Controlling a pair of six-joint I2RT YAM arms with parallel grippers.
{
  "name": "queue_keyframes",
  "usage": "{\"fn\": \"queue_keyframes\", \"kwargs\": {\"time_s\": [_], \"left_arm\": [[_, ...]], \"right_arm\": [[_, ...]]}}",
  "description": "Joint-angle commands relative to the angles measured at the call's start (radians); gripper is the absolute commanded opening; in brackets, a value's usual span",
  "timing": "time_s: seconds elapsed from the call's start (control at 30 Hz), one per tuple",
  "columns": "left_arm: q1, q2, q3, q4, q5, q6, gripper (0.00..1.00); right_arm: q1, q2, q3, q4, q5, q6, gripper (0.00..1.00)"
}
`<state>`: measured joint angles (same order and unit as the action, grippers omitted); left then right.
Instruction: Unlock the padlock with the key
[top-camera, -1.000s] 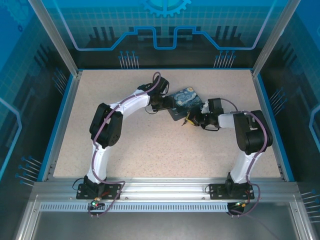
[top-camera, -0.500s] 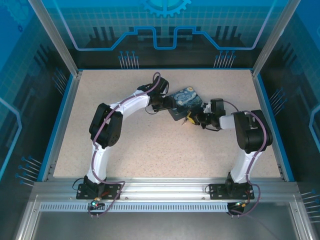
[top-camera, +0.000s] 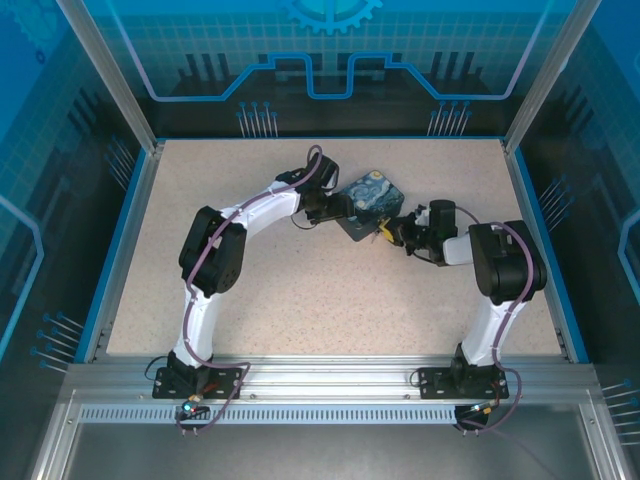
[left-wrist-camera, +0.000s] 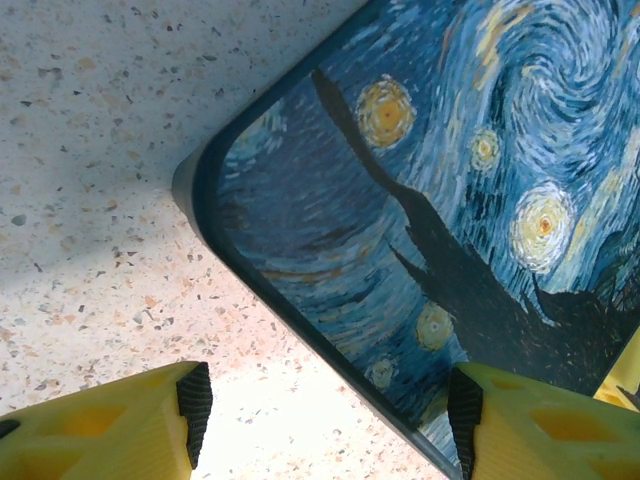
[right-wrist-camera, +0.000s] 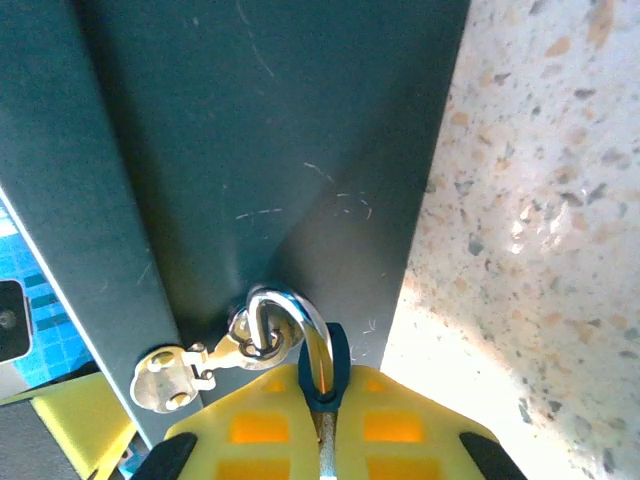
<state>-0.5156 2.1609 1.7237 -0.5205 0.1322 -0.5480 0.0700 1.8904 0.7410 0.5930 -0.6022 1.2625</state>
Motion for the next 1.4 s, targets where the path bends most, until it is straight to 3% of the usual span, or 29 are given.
{"fn": "queue_keyframes", "kwargs": {"time_s": [0.0, 0.3, 0.6, 0.7, 0.83, 0.9, 0.97, 1.03, 1.1, 1.27, 1.37], "left_arm": [[-0.006, 0.078, -0.059, -0.154, -0.035, 0.008, 0.64], [-0.006, 0.093, -0.035, -0.158, -0.028, 0.007, 0.63], [-0.005, 0.105, -0.009, -0.17, -0.028, 0.008, 0.63], [-0.006, 0.11, -0.002, -0.173, -0.028, 0.008, 0.63], [-0.005, 0.113, 0.0, -0.177, -0.029, 0.008, 0.63], [-0.005, 0.116, 0.0, -0.177, -0.028, 0.008, 0.62], [-0.003, 0.121, 0.002, -0.177, -0.028, 0.008, 0.61], [-0.005, 0.122, 0.001, -0.176, -0.026, 0.006, 0.61], [-0.006, 0.123, 0.002, -0.175, -0.025, 0.004, 0.61], [-0.004, 0.122, 0.005, -0.176, -0.023, 0.008, 0.61], [-0.003, 0.124, 0.009, -0.176, -0.02, 0.01, 0.6]], "right_arm": [[-0.068, 0.009, 0.028, -0.024, 0.001, 0.003, 0.0], [-0.111, -0.062, 0.18, -0.611, 0.027, -0.316, 0.0], [-0.09, -0.042, 0.303, -0.918, 0.071, -0.587, 0.0], [-0.091, -0.023, 0.315, -0.921, 0.066, -0.595, 0.0], [-0.096, -0.002, 0.269, -0.719, -0.018, -0.491, 0.0], [-0.111, -0.012, 0.194, -0.46, -0.061, -0.365, 0.0], [-0.149, -0.019, 0.066, -0.089, -0.053, -0.176, 0.0], [-0.178, 0.015, 0.048, 0.059, -0.077, -0.058, 0.0], [-0.173, 0.04, 0.122, -0.015, -0.137, -0.083, 0.0], [-0.141, -0.023, 0.223, -0.429, -0.097, -0.321, 0.0], [-0.137, -0.032, 0.244, -0.55, -0.088, -0.396, 0.0]]}}
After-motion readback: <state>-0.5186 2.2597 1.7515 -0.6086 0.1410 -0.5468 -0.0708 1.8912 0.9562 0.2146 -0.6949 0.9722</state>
